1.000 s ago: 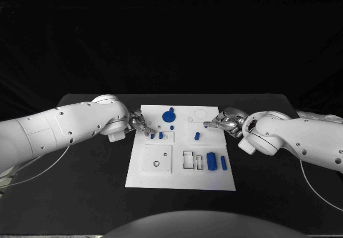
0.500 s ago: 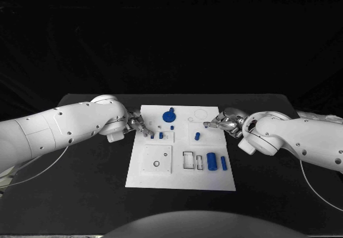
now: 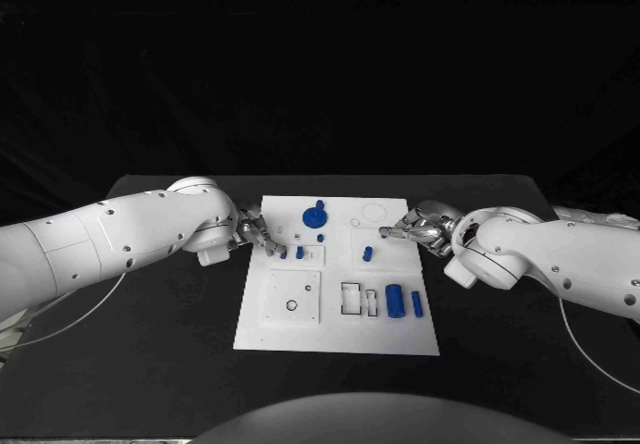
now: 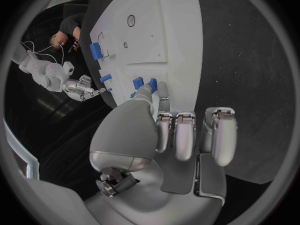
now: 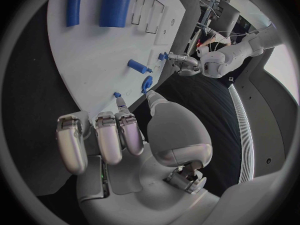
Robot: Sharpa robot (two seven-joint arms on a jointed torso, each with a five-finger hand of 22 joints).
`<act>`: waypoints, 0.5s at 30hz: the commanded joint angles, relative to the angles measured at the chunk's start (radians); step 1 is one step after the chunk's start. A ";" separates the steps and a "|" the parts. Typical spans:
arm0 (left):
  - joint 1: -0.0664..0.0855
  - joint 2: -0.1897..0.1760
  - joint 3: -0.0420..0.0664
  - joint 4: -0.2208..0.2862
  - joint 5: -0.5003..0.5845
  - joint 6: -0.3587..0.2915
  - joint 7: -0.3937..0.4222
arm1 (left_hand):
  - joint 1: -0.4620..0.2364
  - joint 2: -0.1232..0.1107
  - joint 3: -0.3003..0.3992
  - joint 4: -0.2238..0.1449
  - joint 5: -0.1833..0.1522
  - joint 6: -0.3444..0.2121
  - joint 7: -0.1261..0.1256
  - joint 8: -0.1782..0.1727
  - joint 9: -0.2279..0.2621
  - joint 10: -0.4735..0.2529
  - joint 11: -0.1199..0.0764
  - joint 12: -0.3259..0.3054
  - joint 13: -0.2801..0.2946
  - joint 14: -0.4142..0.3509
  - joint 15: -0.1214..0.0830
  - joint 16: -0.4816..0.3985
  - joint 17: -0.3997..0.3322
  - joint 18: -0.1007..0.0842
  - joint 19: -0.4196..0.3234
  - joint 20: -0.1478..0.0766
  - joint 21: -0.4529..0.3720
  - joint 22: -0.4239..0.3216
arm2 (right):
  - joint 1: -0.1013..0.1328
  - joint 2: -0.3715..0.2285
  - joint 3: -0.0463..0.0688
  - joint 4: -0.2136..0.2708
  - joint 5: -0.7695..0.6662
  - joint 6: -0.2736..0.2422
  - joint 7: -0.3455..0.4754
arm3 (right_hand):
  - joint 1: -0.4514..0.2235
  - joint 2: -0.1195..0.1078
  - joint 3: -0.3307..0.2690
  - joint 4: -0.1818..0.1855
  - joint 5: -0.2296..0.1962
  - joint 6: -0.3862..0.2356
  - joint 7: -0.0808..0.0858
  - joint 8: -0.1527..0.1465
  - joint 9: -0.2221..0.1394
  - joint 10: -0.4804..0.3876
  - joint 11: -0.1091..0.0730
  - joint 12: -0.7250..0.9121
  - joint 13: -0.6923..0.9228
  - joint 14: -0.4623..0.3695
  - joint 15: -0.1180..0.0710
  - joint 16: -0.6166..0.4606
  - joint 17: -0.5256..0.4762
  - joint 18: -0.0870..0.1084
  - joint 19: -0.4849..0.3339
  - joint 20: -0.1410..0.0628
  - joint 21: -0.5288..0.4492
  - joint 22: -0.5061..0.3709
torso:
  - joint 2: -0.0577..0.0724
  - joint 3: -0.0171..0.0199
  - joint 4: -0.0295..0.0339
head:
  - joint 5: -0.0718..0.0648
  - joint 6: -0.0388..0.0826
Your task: Assemble the parts on the task board
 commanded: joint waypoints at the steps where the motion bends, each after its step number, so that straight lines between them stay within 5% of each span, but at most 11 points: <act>1: 0.001 -0.002 0.001 0.004 0.006 0.022 0.018 | -0.011 -0.009 -0.009 0.003 0.006 -0.002 0.003 0.003 -0.001 0.104 -0.002 0.003 0.261 0.103 -0.007 0.003 0.263 -0.007 0.105 -0.008 0.002 0.263 | -0.001 0.000 0.000 0.000 -0.009 0.013 0.008 | 0.002 0.008 -0.006 0.001 0.005 -0.006 0.015 0.004 0.001 0.104 0.009 0.007 0.263 0.103 0.008 0.006 0.263 -0.014 0.106 0.009 0.005 0.263 | -0.001 0.0000 0.0000 | 0.001 0.001; 15: 0.001 -0.029 0.001 0.018 0.054 0.008 0.078 | -0.136 -0.059 -0.027 0.006 -0.009 0.013 0.008 0.005 -0.006 0.104 0.002 0.003 0.261 0.103 -0.009 0.003 0.263 -0.007 0.105 -0.010 0.002 0.263 | -0.001 0.000 0.000 -0.002 -0.009 0.012 0.009 | 0.002 0.008 -0.006 0.001 0.005 -0.006 0.015 0.004 0.001 0.104 0.009 0.007 0.263 0.103 0.008 0.006 0.263 -0.014 0.106 0.009 0.005 0.263 | 0.000 -0.0003 0.0008 | 0.001 0.003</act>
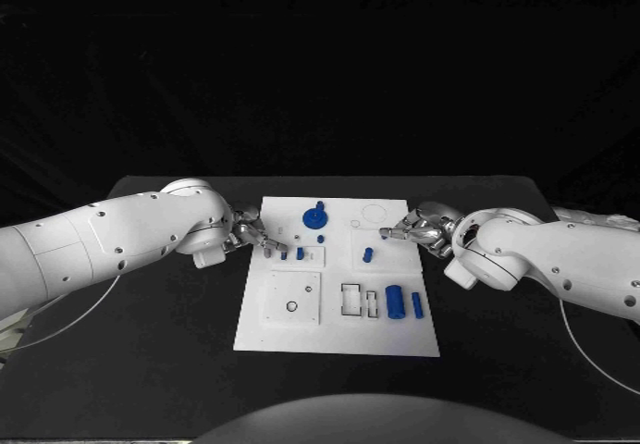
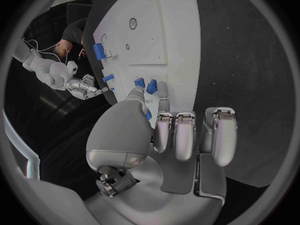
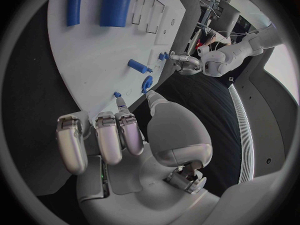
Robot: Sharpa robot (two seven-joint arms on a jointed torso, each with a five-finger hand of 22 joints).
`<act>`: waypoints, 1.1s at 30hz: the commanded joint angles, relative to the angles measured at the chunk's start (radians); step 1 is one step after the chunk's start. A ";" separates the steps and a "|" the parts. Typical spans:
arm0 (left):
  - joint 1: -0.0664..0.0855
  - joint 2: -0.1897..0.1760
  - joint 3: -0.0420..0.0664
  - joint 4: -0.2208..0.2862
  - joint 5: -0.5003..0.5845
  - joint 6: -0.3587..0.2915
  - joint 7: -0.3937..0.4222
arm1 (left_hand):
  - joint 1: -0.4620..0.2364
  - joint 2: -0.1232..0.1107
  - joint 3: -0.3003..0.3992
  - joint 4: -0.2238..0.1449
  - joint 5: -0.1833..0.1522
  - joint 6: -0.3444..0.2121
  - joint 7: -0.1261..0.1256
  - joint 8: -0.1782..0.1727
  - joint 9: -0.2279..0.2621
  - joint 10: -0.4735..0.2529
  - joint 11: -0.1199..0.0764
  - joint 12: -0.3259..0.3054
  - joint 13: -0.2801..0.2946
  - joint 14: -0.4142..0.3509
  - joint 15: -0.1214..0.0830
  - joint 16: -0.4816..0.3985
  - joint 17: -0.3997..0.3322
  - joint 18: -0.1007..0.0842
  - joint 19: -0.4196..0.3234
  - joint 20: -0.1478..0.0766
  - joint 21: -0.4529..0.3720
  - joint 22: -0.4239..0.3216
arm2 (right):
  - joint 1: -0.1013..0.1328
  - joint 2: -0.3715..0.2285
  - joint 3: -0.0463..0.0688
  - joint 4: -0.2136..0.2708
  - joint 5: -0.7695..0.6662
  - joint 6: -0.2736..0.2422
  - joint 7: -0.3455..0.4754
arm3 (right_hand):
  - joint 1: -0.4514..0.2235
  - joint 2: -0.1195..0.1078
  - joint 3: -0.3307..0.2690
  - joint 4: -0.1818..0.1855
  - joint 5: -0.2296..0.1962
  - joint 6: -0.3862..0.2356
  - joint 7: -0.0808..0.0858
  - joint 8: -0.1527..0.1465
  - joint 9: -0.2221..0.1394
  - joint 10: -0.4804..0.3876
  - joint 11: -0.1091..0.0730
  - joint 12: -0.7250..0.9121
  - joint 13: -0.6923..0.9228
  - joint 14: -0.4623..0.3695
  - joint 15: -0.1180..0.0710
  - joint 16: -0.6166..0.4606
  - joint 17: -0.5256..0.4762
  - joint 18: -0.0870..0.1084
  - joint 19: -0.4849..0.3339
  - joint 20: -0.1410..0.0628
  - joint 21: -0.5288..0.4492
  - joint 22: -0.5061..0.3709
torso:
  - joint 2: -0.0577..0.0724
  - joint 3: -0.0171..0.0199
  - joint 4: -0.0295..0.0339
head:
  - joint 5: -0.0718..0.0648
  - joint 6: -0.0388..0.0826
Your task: Assemble the parts on the task board
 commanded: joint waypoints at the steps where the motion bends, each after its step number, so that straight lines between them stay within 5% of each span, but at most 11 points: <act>1: 0.001 -0.002 0.001 0.004 0.039 -0.003 0.043 | -0.025 0.003 0.001 -0.001 -0.009 0.006 0.000 0.005 -0.002 0.104 0.002 0.003 0.261 0.106 -0.006 0.003 0.263 -0.007 0.105 -0.010 0.002 0.263 | -0.001 0.000 0.000 -0.001 -0.009 0.012 0.008 | 0.002 0.008 -0.006 0.001 0.005 -0.006 0.015 0.004 0.001 0.104 0.009 0.007 0.263 0.103 0.008 0.006 0.263 -0.014 0.106 0.009 0.005 0.263 | 0.000 -0.0006 0.0002 | 0.000 0.000; 8: 0.005 0.000 0.002 0.003 0.052 -0.031 0.037 | -0.046 0.048 0.018 -0.004 -0.019 0.010 -0.002 0.009 0.001 0.104 0.000 0.003 0.261 0.106 -0.007 0.003 0.263 -0.007 0.105 -0.011 0.002 0.263 | -0.001 0.003 0.000 -0.003 -0.009 0.012 0.008 | 0.004 0.010 -0.008 0.001 0.005 -0.006 0.016 0.006 0.003 0.104 0.010 0.007 0.263 0.103 0.009 0.006 0.263 -0.014 0.106 0.009 0.005 0.263 | -0.001 -0.0001 -0.0008 | 0.002 0.000; 13: 0.022 0.017 0.003 -0.014 0.047 0.013 0.012 | -0.023 0.065 0.027 -0.006 -0.003 0.009 -0.006 0.005 0.000 0.104 -0.003 0.003 0.261 0.106 -0.007 0.003 0.263 -0.007 0.105 -0.011 0.002 0.263 | -0.002 0.006 0.000 -0.004 -0.009 0.012 0.008 | 0.004 0.010 -0.008 0.001 0.005 -0.006 0.016 0.006 0.003 0.104 0.010 0.007 0.263 0.103 0.009 0.006 0.263 -0.014 0.106 0.009 0.005 0.263 | 0.000 -0.0001 -0.0003 | 0.003 0.003; 22: 0.036 0.088 0.003 -0.118 0.030 0.169 -0.014 | 0.051 0.070 0.042 -0.006 0.090 0.004 -0.010 -0.008 -0.008 0.104 -0.007 0.003 0.261 0.106 -0.006 0.003 0.263 -0.007 0.105 -0.011 0.002 0.263 | -0.002 0.009 0.000 -0.002 -0.009 0.013 0.007 | 0.004 0.010 -0.008 0.001 0.005 -0.006 0.016 0.006 0.003 0.104 0.010 0.007 0.263 0.103 0.009 0.006 0.263 -0.014 0.106 0.009 0.005 0.263 | 0.002 -0.0007 -0.0015 | 0.002 0.005; 33: 0.036 0.171 0.003 -0.243 0.020 0.278 0.006 | 0.054 0.069 0.042 -0.006 0.097 0.005 -0.009 -0.007 -0.007 0.104 -0.007 0.003 0.261 0.106 -0.006 0.003 0.263 -0.007 0.105 -0.011 0.002 0.263 | -0.002 0.008 0.000 0.001 -0.009 0.013 0.007 | 0.004 0.010 -0.008 0.001 0.005 -0.006 0.016 0.006 0.003 0.104 0.010 0.007 0.263 0.103 0.009 0.006 0.263 -0.014 0.106 0.009 0.005 0.263 | 0.001 -0.0001 -0.0017 | 0.004 0.003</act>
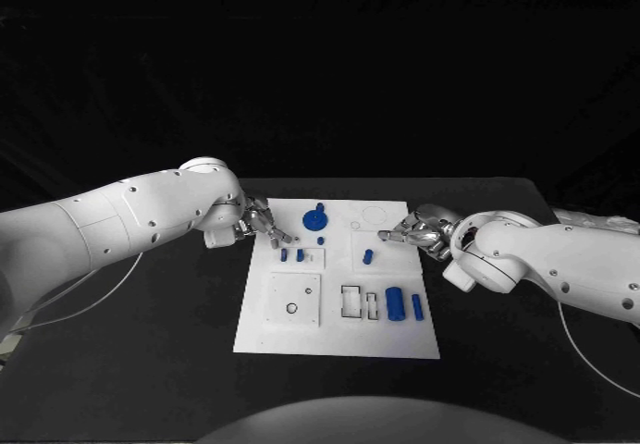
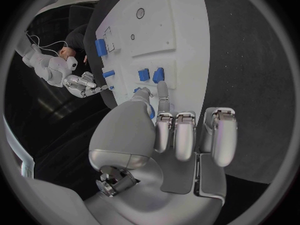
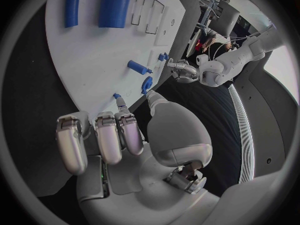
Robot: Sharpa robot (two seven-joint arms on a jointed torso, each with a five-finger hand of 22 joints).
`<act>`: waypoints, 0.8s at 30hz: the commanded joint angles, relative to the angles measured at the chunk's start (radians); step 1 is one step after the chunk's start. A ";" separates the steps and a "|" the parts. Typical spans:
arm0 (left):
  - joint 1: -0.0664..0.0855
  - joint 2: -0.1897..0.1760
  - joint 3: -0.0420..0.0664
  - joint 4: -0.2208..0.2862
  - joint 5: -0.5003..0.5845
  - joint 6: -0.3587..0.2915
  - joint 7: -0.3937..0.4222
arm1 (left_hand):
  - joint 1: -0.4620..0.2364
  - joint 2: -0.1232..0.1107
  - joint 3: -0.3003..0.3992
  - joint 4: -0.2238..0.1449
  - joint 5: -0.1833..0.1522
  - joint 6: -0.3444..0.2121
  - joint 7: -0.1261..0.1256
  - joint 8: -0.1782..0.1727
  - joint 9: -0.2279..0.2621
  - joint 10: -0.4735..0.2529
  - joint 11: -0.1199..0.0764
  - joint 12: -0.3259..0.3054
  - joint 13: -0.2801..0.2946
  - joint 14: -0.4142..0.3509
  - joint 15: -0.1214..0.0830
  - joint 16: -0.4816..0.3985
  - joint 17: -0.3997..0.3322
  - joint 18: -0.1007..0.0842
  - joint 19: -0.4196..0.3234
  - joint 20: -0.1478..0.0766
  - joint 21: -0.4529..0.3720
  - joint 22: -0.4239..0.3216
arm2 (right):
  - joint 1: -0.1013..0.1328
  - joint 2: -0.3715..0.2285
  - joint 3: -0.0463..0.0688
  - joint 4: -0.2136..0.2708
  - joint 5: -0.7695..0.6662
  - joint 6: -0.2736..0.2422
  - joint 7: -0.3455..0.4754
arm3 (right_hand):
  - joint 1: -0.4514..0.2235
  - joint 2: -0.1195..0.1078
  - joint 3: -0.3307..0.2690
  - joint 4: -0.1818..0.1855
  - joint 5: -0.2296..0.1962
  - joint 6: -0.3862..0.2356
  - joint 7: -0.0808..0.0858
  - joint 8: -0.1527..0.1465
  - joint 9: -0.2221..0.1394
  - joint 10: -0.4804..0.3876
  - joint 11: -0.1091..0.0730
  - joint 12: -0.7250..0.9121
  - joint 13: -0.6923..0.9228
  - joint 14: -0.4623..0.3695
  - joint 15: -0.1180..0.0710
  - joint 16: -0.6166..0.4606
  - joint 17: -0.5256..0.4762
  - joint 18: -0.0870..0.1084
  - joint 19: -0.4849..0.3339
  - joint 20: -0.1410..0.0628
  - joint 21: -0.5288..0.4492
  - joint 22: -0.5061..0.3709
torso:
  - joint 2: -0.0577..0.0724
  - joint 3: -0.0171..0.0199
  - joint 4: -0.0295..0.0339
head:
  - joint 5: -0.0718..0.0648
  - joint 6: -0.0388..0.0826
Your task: Assemble the parts on the task board
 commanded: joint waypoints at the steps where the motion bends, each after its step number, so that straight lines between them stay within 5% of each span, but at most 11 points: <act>1: 0.001 0.019 0.001 -0.028 -0.009 0.110 0.010 | 0.009 -0.002 0.005 -0.002 0.007 -0.001 -0.004 -0.005 0.000 0.104 -0.007 0.003 0.261 0.106 -0.006 0.003 0.263 -0.007 0.105 -0.004 0.002 0.263 | -0.001 0.000 0.000 0.003 -0.009 0.013 0.006 | 0.004 0.010 -0.005 -0.002 0.005 -0.006 0.016 0.006 0.001 0.107 0.006 0.007 0.263 0.106 0.005 0.006 0.263 -0.014 0.103 0.006 0.005 0.263 | 0.000 0.0006 0.0000 | 0.002 -0.002; 24: -0.003 0.069 0.001 -0.089 -0.022 0.165 0.015 | 0.018 0.003 -0.001 -0.004 -0.021 -0.006 -0.003 -0.004 0.005 0.104 -0.006 0.003 0.261 0.106 -0.004 0.003 0.263 -0.007 0.105 -0.002 0.002 0.263 | -0.001 0.001 0.000 0.004 -0.009 0.013 0.008 | 0.004 0.010 -0.005 -0.002 0.005 -0.006 0.016 0.006 0.001 0.107 0.006 0.007 0.263 0.106 0.005 0.006 0.263 -0.014 0.103 0.006 0.005 0.263 | -0.002 0.0002 0.0014 | 0.003 -0.006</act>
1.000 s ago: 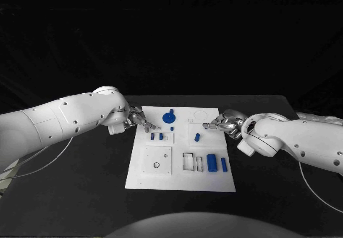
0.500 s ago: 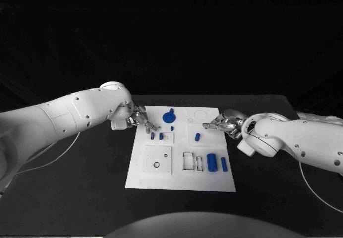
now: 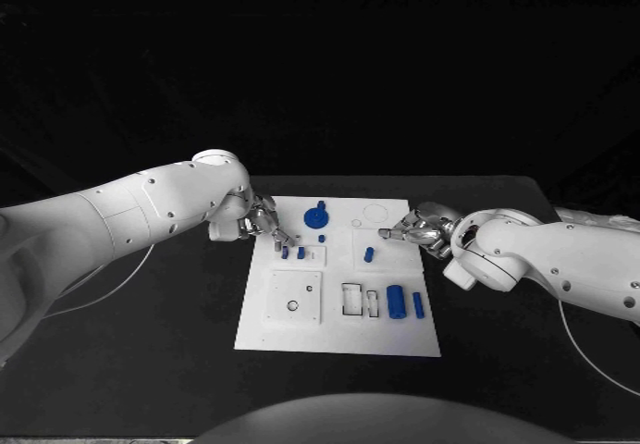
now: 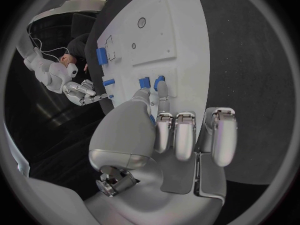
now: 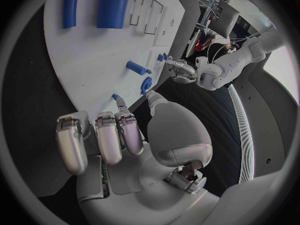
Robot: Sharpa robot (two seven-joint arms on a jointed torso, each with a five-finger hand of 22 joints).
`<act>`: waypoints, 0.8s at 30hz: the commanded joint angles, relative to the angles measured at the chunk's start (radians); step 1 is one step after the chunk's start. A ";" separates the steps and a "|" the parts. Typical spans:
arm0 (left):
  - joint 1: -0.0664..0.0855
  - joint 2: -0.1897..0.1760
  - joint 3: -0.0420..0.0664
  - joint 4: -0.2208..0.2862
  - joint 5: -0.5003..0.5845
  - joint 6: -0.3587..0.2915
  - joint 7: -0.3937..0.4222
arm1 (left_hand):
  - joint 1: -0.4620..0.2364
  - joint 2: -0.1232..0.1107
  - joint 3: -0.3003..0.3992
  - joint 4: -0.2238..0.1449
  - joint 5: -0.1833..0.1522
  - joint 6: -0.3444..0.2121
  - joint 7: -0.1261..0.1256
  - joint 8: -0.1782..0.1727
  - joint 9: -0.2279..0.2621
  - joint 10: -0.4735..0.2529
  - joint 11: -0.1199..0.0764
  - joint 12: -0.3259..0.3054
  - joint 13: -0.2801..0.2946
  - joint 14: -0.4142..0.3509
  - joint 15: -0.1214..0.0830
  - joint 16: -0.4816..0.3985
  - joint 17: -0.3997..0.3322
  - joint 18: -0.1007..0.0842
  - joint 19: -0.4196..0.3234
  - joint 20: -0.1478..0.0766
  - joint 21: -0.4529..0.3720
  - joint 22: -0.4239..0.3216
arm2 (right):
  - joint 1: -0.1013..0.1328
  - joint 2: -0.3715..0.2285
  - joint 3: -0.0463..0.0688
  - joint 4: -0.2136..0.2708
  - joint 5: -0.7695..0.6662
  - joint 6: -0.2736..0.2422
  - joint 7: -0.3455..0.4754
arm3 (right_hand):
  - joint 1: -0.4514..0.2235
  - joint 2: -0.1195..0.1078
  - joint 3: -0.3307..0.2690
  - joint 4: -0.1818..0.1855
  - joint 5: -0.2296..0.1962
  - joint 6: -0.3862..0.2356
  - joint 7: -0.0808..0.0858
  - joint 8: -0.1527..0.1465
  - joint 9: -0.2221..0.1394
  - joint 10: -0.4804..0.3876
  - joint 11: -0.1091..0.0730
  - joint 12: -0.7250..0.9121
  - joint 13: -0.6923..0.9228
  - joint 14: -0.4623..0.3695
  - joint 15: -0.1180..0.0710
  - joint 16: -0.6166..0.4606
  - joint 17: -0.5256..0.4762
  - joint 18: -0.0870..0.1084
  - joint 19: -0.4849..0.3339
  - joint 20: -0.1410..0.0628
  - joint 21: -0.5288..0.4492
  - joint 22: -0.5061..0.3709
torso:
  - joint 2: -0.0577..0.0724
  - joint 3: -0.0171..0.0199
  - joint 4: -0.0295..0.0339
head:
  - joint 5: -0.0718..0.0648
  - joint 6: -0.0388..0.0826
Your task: Assemble the parts on the task board
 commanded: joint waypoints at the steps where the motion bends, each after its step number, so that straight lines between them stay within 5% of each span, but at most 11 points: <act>1: -0.001 0.008 0.001 -0.005 -0.011 0.027 0.005 | 0.021 0.001 0.004 -0.001 -0.006 -0.007 -0.004 -0.004 0.002 0.104 -0.006 0.003 0.261 0.106 -0.004 0.003 0.263 -0.007 0.105 -0.002 0.002 0.263 | -0.001 0.001 0.000 0.001 -0.009 0.013 0.008 | 0.003 0.010 -0.005 -0.002 0.005 -0.006 0.016 0.006 0.001 0.107 0.006 0.007 0.263 0.106 0.005 0.006 0.263 -0.014 0.103 0.006 0.005 0.264 | 0.000 -0.0002 -0.0005 | 0.000 0.001; 24: -0.004 0.026 0.001 -0.034 -0.038 0.035 0.004 | 0.049 0.009 0.014 -0.001 -0.006 -0.011 -0.004 -0.005 0.004 0.104 -0.008 0.003 0.261 0.106 -0.002 0.003 0.263 -0.007 0.105 -0.001 0.002 0.263 | -0.001 0.003 0.000 0.003 -0.009 0.012 0.009 | 0.003 0.010 -0.005 -0.002 0.005 -0.006 0.016 0.006 0.001 0.107 0.006 0.007 0.263 0.106 0.005 0.006 0.263 -0.014 0.103 0.006 0.005 0.264 | 0.000 -0.0002 -0.0014 | -0.002 -0.002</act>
